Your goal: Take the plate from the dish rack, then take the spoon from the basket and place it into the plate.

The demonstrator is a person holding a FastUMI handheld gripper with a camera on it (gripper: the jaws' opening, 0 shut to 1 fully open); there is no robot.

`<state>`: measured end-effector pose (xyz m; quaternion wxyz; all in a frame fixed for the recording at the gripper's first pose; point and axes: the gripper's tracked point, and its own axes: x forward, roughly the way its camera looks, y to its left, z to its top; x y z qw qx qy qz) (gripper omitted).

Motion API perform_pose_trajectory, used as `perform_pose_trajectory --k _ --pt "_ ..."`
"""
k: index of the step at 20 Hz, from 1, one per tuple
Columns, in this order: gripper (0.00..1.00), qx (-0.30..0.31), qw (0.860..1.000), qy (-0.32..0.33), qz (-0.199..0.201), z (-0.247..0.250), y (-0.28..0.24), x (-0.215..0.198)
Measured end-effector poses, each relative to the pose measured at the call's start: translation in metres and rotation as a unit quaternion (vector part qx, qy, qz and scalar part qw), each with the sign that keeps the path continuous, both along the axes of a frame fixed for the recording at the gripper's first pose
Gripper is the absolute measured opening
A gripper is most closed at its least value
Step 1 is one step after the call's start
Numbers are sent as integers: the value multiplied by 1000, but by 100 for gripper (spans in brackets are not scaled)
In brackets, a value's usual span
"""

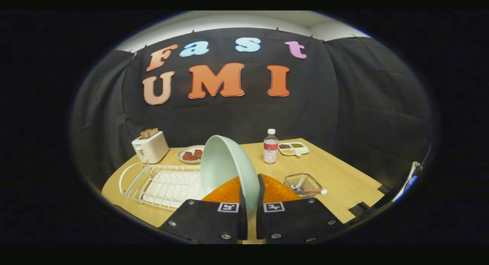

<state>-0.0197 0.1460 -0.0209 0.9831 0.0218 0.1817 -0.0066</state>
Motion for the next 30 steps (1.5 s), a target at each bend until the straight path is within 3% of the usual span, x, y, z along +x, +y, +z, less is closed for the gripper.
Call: perform_pose_trajectory --k 6,15,22,26,30 --pt "9 77 997 23 17 -22 -6 -55" --pt "9 190 977 94 32 -82 -2 -117" --pt "9 214 966 144 25 -127 1 -129" --pt "11 256 950 178 26 -147 7 -132" --pt "22 202 960 195 -14 -173 -17 -127"
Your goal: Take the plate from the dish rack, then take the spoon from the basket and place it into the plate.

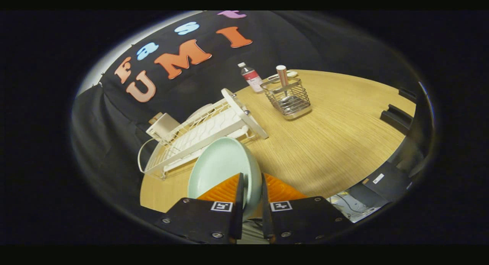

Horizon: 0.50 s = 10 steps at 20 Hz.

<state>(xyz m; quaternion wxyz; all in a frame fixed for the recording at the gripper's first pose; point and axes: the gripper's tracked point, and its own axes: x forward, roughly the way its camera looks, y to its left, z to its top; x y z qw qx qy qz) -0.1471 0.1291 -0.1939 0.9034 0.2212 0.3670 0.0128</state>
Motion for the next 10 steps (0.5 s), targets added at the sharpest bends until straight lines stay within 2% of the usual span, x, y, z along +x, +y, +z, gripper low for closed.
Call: perform_pose_trajectory --k 3,5,8,9,10 --pt "18 -26 1000 -4 -7 1 -11 7" --pt "21 -39 999 -18 -3 9 -16 11" --pt "46 -95 994 -52 -3 24 -39 22" --pt "50 -113 991 -65 -4 31 -47 25" --pt "59 -127 989 -78 -3 37 -54 30"
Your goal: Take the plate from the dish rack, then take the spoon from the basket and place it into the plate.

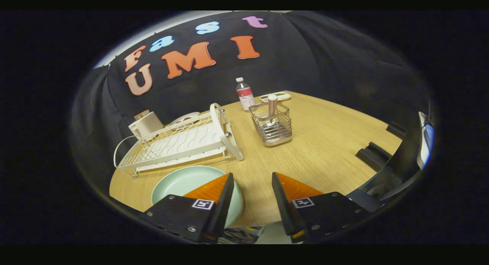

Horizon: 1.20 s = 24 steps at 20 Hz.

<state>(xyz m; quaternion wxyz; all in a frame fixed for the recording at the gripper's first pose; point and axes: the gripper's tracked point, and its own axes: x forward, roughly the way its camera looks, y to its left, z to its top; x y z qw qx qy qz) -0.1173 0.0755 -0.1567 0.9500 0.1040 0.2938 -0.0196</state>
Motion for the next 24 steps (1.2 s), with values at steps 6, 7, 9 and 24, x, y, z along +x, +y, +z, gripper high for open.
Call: perform_pose_trajectory --k 6,7,9,24 --pt "98 -58 995 -81 17 40 -23 30" --pt "98 -71 993 -88 13 41 -30 36" --pt "98 -87 991 -100 9 45 -38 46" --pt "41 -153 972 -176 -3 59 -58 120"
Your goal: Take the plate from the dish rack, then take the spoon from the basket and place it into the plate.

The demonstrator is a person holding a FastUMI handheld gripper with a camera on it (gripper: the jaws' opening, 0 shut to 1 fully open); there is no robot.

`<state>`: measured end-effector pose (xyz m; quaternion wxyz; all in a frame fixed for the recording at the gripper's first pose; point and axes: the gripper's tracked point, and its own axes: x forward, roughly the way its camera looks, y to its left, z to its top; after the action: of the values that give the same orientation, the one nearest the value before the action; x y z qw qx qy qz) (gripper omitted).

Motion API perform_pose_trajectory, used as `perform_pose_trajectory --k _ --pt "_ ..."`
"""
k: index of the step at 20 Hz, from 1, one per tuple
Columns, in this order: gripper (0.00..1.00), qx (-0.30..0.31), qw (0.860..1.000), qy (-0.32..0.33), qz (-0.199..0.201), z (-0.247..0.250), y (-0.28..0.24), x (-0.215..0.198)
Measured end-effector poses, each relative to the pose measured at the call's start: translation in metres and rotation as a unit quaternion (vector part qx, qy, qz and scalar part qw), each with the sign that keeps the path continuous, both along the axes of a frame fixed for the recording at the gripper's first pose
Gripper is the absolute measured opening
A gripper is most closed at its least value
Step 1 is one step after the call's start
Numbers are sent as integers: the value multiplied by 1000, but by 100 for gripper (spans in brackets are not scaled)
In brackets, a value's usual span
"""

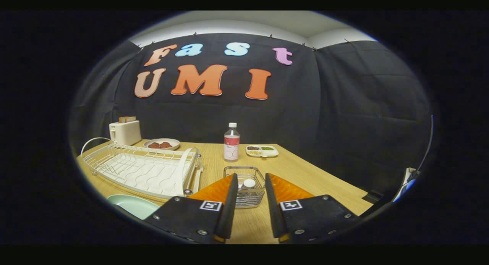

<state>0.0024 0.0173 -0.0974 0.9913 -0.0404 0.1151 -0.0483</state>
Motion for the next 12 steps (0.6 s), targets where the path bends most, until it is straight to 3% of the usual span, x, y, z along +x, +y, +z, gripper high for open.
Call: perform_pose_trajectory --k 1,2,4,12 --pt "34 4 1000 0 -2 -2 -1 5" --pt "17 17 1000 -5 8 2 4 5" --pt "10 25 1000 -2 2 1 3 6" --pt "6 17 999 -36 7 38 6 5"
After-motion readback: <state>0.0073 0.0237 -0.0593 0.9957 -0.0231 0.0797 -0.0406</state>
